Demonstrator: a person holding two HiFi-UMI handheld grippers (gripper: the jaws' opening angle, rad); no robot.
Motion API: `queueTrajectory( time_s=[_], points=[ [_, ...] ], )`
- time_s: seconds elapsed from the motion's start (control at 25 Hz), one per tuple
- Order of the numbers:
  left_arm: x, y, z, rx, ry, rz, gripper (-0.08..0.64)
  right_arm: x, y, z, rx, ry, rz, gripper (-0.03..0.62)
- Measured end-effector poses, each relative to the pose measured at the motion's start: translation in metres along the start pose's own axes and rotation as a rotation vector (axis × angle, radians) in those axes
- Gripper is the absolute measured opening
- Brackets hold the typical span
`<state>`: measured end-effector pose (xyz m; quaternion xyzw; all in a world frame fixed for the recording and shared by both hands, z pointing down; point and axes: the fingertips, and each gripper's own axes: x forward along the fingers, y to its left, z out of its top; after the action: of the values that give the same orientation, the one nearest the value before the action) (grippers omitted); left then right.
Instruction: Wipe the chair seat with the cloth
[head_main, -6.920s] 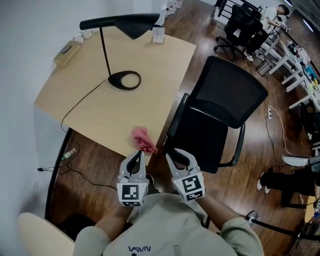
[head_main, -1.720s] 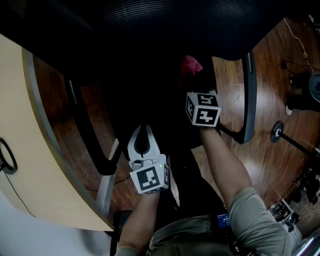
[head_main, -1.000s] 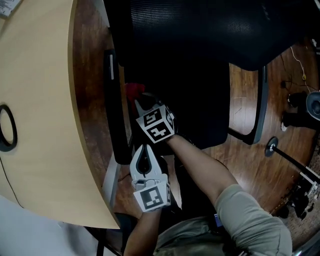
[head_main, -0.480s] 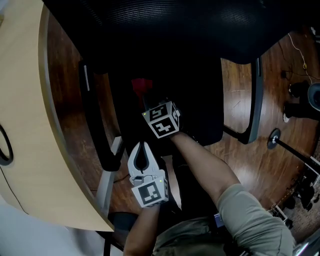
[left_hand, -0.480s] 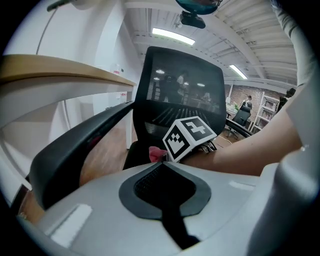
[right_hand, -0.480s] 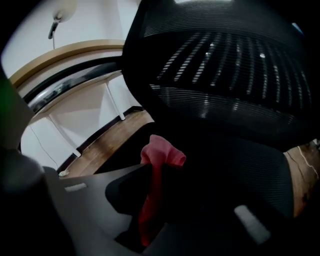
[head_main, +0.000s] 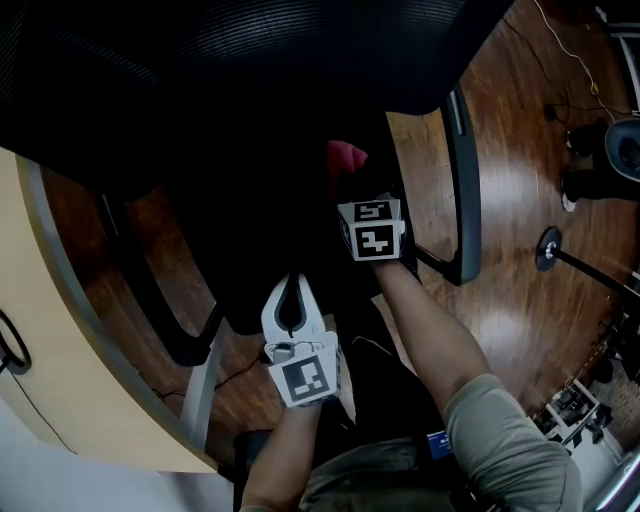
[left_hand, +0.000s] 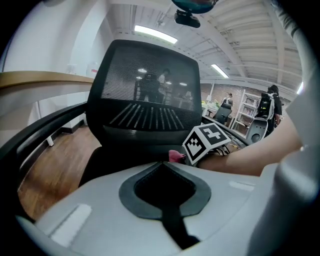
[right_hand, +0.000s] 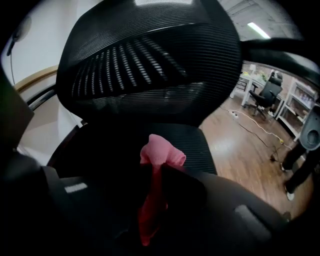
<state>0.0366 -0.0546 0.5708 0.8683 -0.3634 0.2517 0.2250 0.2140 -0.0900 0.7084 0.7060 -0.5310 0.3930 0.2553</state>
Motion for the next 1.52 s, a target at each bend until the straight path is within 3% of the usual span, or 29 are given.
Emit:
queueTrajectory(
  time_s=[0.24, 0.52, 0.88, 1.12, 1.28, 1.52],
  points=[
    [0.016, -0.045, 0.002, 0.039, 0.007, -0.058, 0.005, -0.024, -0.076, -0.020, 0.153, -0.005, -0.121, 0.058],
    [0.021, -0.074, -0.004, 0.068, 0.015, -0.097, 0.005, -0.036, -0.103, -0.053, 0.270, 0.012, -0.179, 0.058],
    [0.005, -0.053, -0.014, 0.021, 0.002, -0.039, 0.005, -0.042, -0.095, -0.045, 0.243, -0.040, -0.166, 0.057],
    [-0.028, 0.004, -0.011, -0.025, -0.043, 0.072, 0.005, -0.053, -0.015, -0.015, 0.122, -0.098, -0.054, 0.057],
    [-0.062, 0.049, -0.009, -0.057, -0.063, 0.160, 0.005, -0.055, 0.074, 0.009, 0.001, -0.127, 0.079, 0.058],
    [-0.108, 0.105, -0.026, -0.105, -0.079, 0.250, 0.005, -0.055, 0.216, -0.003, -0.200, -0.113, 0.306, 0.058]
  ],
)
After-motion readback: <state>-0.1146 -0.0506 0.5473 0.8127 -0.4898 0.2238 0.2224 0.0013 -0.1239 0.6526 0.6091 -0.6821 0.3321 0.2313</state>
